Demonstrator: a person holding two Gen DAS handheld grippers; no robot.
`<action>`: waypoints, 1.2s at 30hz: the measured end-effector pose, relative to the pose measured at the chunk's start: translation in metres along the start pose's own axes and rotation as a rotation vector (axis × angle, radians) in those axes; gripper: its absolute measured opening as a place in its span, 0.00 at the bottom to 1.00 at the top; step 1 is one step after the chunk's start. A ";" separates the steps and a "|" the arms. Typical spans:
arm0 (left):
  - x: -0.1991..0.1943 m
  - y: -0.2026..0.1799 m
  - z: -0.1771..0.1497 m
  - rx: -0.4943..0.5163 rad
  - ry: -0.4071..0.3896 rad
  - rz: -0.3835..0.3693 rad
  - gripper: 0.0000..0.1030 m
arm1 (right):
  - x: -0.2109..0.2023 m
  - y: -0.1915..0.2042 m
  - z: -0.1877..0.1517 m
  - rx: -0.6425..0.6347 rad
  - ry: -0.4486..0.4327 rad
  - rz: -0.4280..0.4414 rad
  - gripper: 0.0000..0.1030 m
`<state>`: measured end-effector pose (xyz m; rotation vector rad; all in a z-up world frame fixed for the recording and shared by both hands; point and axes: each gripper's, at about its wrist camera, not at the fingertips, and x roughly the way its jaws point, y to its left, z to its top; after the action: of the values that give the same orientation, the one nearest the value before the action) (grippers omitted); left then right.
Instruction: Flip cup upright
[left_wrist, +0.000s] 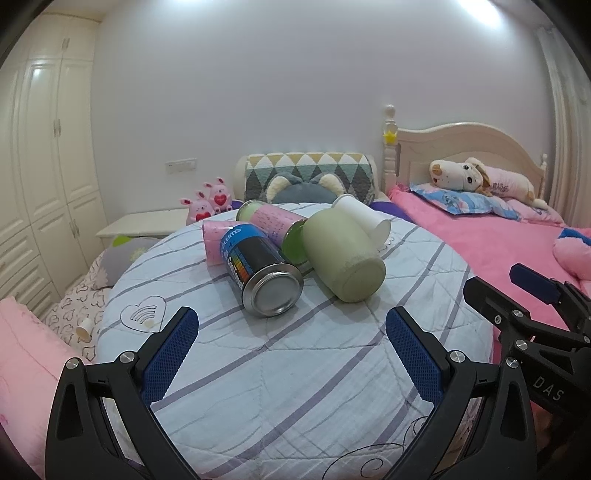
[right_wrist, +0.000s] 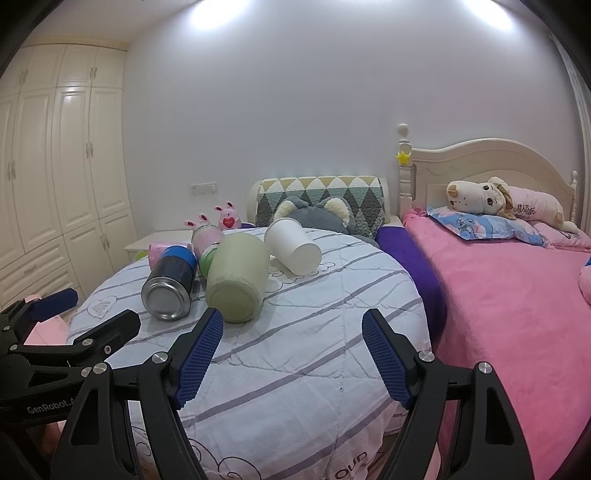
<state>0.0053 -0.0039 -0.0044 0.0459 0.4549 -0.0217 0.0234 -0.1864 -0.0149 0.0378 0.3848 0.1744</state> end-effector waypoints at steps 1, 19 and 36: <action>0.000 0.000 0.001 0.001 0.003 0.000 1.00 | 0.000 0.000 0.000 0.000 0.001 -0.001 0.77; 0.023 0.020 0.014 -0.004 0.043 0.022 1.00 | 0.022 0.010 0.018 0.005 0.057 0.012 0.77; 0.061 0.093 0.040 0.005 0.114 0.092 1.00 | 0.087 0.075 0.062 -0.070 0.226 0.172 0.77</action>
<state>0.0810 0.0868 0.0084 0.0729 0.5660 0.0707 0.1140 -0.0974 0.0158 -0.0180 0.6007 0.3633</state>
